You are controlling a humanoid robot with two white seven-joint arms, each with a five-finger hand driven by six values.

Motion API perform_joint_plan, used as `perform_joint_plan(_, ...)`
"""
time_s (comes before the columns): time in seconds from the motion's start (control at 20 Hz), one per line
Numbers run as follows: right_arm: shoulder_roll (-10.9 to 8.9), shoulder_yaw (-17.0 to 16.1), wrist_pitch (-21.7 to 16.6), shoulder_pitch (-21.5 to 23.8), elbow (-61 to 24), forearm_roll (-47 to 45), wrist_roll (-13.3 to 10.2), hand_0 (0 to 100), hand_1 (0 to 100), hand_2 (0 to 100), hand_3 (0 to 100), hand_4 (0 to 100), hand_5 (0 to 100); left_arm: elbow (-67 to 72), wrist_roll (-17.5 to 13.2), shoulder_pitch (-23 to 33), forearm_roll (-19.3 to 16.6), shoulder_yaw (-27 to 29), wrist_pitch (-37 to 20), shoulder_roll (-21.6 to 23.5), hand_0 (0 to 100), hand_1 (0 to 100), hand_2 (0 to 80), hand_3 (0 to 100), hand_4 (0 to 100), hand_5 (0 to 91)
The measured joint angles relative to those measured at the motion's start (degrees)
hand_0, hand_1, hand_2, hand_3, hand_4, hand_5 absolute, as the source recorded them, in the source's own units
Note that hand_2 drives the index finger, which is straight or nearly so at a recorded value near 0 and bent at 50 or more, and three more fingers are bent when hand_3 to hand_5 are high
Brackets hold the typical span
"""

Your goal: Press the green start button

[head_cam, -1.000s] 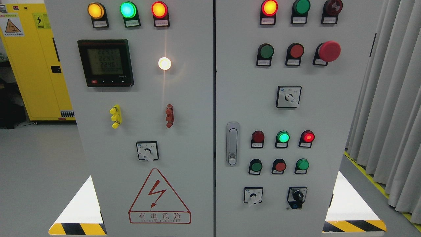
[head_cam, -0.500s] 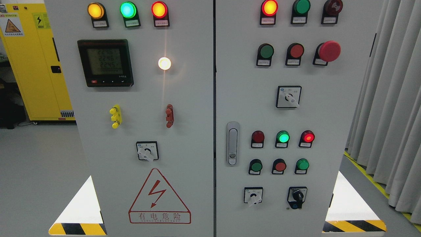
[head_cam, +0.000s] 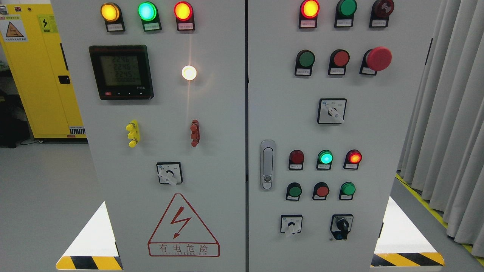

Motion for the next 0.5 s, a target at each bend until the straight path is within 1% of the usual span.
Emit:
perform_joint_plan(0.1,0.12,0.0,-0.4,-0.5,-3.7,0.7,0.4,18,49,0,35,38,22,0.0,0.0,0.0,0.0,0.0,0.0,-0.5,12,56,0.0,0,0,0.0)
perform_joint_plan(0.3,0.26,-0.1,-0.5,-2.6,-10.3,3.7,0.7,19,49,0,36,39,24,0.0,0.0,0.0,0.0,0.0,0.0,-1.5,12,56,0.0,0,0,0.0)
perform_joint_plan(0.35,0.29,-0.1,-0.5,-3.1,-11.9,4.4,0.7,18,50,0,37,40,28,0.0,0.0,0.0,0.0,0.0,0.0,-1.7,12,56,0.0,0,0,0.0)
perform_joint_plan(0.4,0.32,-0.1,-0.5,-3.4,-13.2,5.3,0.7,19,51,0,40,45,35,0.0,0.0,0.0,0.0,0.0,0.0,-1.9,12,56,0.0,0,0,0.0)
perform_joint_plan(0.5,0.37,-0.3,-0.5,-4.3,-16.3,6.9,0.8,19,52,0,41,45,36,0.0,0.0,0.0,0.0,-0.1,0.0,-2.2,12,56,0.0,0,0,0.0)
